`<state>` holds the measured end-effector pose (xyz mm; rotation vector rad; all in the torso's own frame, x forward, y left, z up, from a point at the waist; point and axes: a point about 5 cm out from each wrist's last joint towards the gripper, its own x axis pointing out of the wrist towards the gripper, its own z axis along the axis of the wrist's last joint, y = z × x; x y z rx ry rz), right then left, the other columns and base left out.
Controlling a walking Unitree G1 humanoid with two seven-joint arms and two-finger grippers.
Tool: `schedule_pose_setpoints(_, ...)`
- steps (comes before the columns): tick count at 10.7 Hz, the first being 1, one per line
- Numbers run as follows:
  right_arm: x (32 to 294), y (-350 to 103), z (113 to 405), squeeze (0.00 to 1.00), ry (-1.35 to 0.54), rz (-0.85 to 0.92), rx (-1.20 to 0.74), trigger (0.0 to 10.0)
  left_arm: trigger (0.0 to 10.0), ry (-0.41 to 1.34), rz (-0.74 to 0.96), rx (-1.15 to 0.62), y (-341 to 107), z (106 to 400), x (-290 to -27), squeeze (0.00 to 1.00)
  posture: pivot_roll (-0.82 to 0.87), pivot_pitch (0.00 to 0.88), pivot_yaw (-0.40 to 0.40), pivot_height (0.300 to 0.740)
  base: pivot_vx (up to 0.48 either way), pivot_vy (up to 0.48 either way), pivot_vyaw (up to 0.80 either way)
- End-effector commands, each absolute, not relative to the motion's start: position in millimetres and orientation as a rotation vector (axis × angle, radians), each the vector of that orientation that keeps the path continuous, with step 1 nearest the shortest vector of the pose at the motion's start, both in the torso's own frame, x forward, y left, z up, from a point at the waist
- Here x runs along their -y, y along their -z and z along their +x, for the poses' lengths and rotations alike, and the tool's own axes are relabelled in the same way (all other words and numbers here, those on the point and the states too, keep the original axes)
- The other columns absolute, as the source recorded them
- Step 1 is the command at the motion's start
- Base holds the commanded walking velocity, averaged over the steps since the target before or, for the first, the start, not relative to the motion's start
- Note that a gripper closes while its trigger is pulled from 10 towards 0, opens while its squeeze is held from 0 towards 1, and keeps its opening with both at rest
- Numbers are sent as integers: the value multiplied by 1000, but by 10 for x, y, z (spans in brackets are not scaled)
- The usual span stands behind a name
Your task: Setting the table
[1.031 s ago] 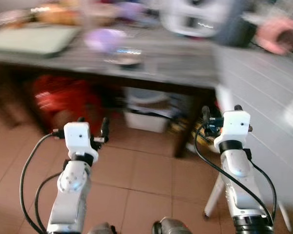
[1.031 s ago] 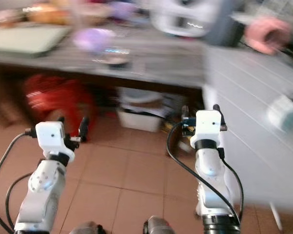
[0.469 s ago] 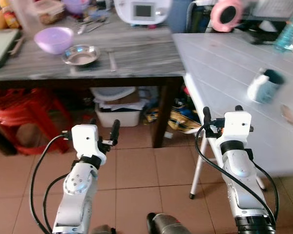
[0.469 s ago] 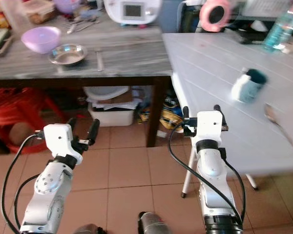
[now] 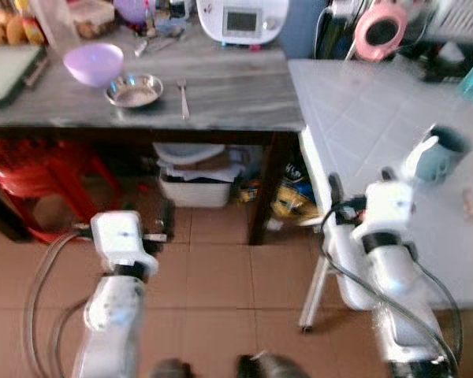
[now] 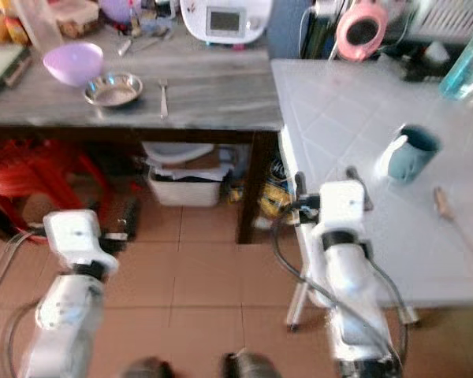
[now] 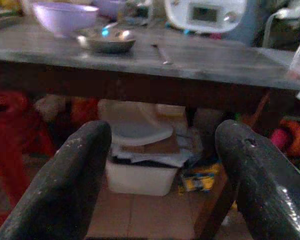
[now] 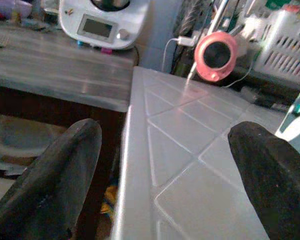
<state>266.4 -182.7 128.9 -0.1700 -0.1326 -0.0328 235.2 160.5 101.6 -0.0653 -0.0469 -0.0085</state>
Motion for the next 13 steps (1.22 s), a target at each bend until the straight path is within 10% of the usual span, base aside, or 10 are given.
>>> schedule_pose_setpoints(1,1842,-1355,2642,0,33,-170,156,10000,10000,-3,-53,57,-1053,2334,-1623,0,-12,108,-17,740,0,-368,0)
schedule_pose_setpoints(13,1734,-1321,2403,0,-46,-178,173,10000,10000,-31,2,34,-1109,2241,-1741,0,8,152,4,740,0,-301,58)
